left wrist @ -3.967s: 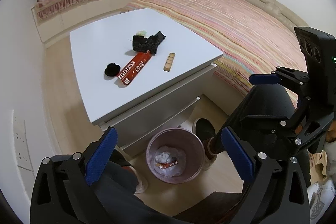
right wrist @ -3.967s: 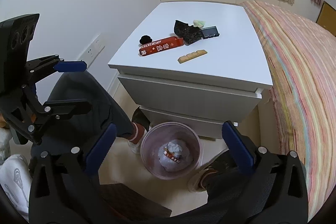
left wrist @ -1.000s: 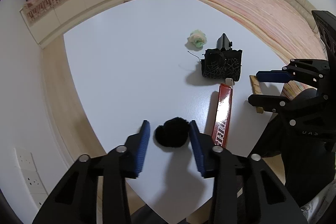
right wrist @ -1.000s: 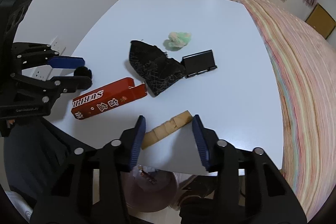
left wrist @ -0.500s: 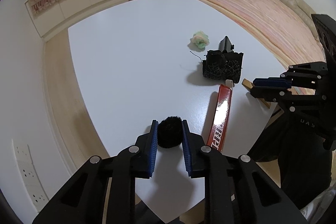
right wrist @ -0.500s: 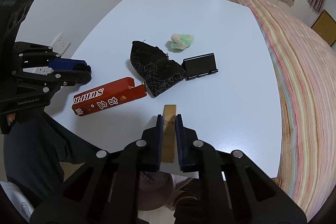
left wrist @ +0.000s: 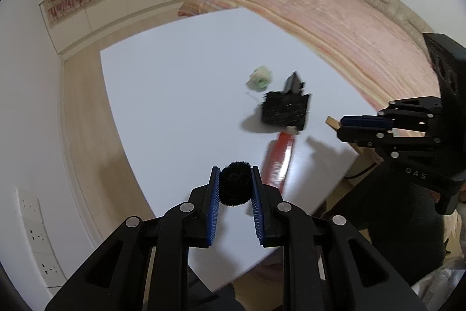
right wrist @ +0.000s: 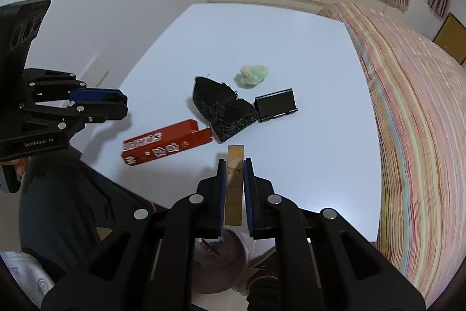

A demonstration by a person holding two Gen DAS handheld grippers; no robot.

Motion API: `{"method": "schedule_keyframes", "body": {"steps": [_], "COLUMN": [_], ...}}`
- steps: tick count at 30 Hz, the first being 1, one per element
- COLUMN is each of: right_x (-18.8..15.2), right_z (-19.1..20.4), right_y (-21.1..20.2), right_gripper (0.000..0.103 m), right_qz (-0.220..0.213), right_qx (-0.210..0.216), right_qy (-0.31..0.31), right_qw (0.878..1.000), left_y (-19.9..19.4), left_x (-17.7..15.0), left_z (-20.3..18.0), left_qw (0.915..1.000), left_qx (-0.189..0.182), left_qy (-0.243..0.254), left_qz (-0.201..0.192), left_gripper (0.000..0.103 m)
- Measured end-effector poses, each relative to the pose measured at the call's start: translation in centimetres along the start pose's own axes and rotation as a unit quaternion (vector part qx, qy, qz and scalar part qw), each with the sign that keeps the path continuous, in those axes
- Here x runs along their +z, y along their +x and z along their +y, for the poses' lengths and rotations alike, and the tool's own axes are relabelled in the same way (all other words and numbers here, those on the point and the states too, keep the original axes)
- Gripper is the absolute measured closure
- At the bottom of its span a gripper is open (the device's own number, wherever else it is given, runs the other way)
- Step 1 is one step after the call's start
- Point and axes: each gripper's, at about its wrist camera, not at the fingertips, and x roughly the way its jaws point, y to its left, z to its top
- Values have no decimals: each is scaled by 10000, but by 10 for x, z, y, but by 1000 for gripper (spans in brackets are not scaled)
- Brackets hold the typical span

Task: Collect trash
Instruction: 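Carry both items over the wastebasket and open both tools to drop them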

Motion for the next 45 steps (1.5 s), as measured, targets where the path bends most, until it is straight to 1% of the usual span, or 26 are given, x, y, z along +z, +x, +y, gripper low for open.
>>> {"method": "schedule_keyframes", "body": {"steps": [4,9,17,24,31,41,43,45], "right_x": [-5,-19,-52,-81,-101,-108,-108,-109], "right_z": [4,12,26,35,40,42,42,42], "right_y": [-21,-51,-79,-86,-89,-92,-91,-89], "right_gripper": [92,92,92,92,92,92,92,91], "right_qz": [-149,-316,-410,-376,-329,-347,-326,-288], "right_qx": [136,288,447,561,629,765,791,803], "right_qy": [-10,-86,-145,-118,-89,-26,-22,-36], "right_qw": [9998,9990,9981,9976,9974,9965,9963,9963], "left_y": [-18,-38,-49,-47,-46,-49,-49,-48], "left_x": [-3,-13,-40,-66,-81,-85,-86,-86], "left_z": [-16,-41,-73,-94,-106,-112,-113,-114], "left_qw": [9999,9995,9990,9987,9984,9980,9980,9979], "left_qx": [-38,-126,-305,-397,-453,-496,-500,-517], "left_qy": [69,158,235,270,296,341,355,376], "left_qz": [-120,-238,-244,-187,-161,-169,-156,-138], "left_gripper": [83,83,83,83,83,82,81,75]}}
